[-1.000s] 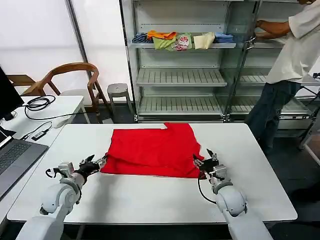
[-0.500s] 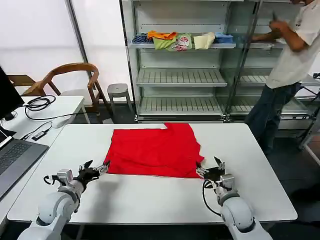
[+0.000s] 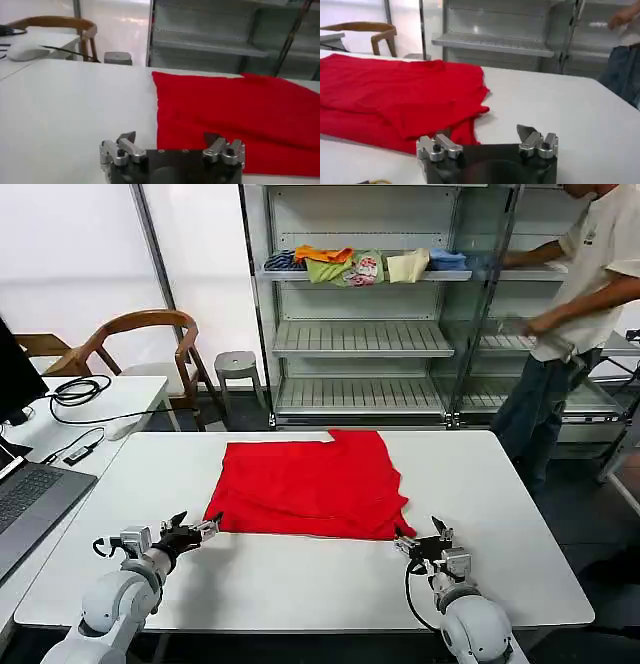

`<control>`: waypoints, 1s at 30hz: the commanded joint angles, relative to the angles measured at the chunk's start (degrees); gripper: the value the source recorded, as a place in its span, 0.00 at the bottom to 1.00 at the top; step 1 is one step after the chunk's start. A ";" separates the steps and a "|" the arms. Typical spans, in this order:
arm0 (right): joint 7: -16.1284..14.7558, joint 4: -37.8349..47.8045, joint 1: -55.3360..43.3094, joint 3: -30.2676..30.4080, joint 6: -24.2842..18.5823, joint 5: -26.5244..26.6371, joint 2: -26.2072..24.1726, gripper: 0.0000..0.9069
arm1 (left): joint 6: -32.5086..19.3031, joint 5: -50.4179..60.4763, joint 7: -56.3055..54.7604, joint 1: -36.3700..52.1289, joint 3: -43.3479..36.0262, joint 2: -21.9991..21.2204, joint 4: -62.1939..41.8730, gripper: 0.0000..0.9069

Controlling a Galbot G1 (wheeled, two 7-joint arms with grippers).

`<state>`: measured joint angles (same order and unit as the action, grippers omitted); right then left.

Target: Fold and organize the clothes.

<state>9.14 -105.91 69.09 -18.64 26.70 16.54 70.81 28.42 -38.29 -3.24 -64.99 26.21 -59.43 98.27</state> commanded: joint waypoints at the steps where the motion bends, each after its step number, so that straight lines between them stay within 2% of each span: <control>1: 0.48 -0.10 0.43 0.02 1.10 0.95 0.02 0.00 | 0.60 0.84 -0.42 0.71 -0.83 -0.18 -1.82 0.02; 6: 0.44 0.06 -0.07 0.27 2.77 4.24 0.08 0.00 | 1.22 1.12 -0.83 0.50 -1.05 -0.02 -1.74 0.02; 30: -0.26 0.59 -0.79 0.94 2.50 3.98 0.48 0.00 | 1.04 2.61 1.31 -0.33 -0.75 -0.12 -1.54 0.02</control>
<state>8.86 -105.22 68.27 -17.68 29.04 20.28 71.29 29.16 -35.97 -2.24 -64.44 25.08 -59.67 95.40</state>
